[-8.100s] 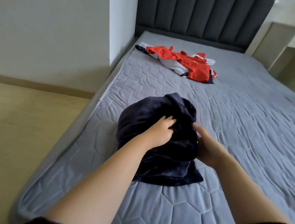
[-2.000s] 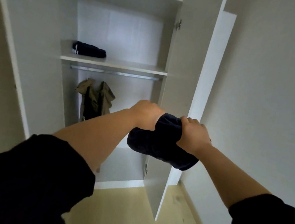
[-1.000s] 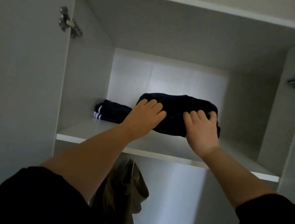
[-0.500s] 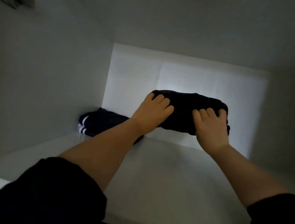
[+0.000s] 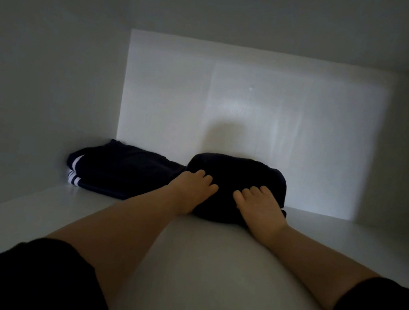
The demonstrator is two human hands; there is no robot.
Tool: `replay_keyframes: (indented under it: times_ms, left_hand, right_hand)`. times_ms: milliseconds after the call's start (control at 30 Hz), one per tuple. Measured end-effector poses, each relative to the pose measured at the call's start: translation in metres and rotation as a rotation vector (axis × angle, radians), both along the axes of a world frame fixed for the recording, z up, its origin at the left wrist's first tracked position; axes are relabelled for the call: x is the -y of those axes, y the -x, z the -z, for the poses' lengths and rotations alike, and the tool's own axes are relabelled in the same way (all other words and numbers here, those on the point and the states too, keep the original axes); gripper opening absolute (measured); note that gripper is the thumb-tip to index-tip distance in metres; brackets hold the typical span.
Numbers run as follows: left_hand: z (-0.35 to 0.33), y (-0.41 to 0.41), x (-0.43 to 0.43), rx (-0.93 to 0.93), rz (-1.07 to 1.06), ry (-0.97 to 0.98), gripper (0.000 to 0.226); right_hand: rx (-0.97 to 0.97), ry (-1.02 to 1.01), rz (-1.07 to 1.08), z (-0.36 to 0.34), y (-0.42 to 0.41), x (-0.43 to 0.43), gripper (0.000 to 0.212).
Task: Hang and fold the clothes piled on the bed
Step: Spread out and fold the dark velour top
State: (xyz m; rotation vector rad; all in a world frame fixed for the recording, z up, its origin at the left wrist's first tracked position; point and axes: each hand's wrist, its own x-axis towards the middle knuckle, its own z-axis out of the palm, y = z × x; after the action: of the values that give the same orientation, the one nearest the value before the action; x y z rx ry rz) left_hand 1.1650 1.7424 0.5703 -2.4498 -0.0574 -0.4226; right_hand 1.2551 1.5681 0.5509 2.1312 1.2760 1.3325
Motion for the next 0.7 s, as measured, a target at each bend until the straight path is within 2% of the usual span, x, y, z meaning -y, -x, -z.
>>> replay_keyframes:
  times_ms: [100, 133, 200, 267, 300, 333, 367, 400, 467, 500, 567, 633, 700]
  left_hand:
    - [-0.014, -0.004, 0.0, -0.14, -0.023, 0.179, 0.054]
    - [-0.024, -0.005, 0.001, -0.204, -0.037, 0.322, 0.045]
    - [-0.049, -0.009, 0.001, -0.292, -0.092, 0.724, 0.023]
    - [-0.072, -0.018, -0.001, -0.164, -0.062, 1.098, 0.018]
    - [-0.081, -0.026, -0.003, 0.012, -0.005, 1.209, 0.02]
    - [-0.086, -0.037, -0.005, 0.215, 0.057, 1.218, 0.023]
    - [-0.088, -0.048, -0.006, 0.38, 0.094, 1.147, 0.028]
    - [-0.086, -0.057, -0.005, 0.452, 0.102, 1.067, 0.032]
    - [-0.083, -0.077, -0.001, 0.371, 0.068, 0.943, 0.038]
    - [-0.08, -0.085, -0.001, 0.294, 0.034, 0.873, 0.04]
    - [-0.073, -0.099, -0.003, 0.203, -0.031, 0.77, 0.041]
    - [-0.061, -0.106, -0.007, 0.071, -0.051, 0.741, 0.044]
    - [-0.048, -0.111, -0.015, -0.054, -0.063, 0.754, 0.046]
  right_hand:
    - [-0.115, 0.038, -0.041, 0.0, -0.011, -0.002, 0.037]
    - [-0.186, 0.057, -0.069, -0.003, -0.014, 0.0, 0.036]
    - [-0.331, 0.041, -0.176, -0.014, -0.016, 0.008, 0.035]
    - [-0.639, -0.102, -0.261, -0.032, -0.015, 0.013, 0.036]
    - [-0.801, -0.217, -0.291, -0.043, -0.016, 0.014, 0.036]
    - [-0.927, -0.351, -0.327, -0.054, -0.018, 0.014, 0.038]
    - [-1.022, -0.501, -0.369, -0.064, -0.022, 0.013, 0.04]
    - [-1.105, -0.651, -0.41, -0.074, -0.027, 0.011, 0.043]
    - [-1.107, -0.822, -0.382, -0.09, -0.041, 0.005, 0.048]
    - [-1.037, -0.804, -0.32, -0.094, -0.051, 0.0, 0.049]
    - [-0.964, -0.628, -0.156, -0.093, -0.068, -0.014, 0.045]
    - [-0.979, -0.431, -0.005, -0.076, -0.084, -0.03, 0.042]
    - [-1.053, -0.35, 0.004, -0.056, -0.094, -0.036, 0.048]
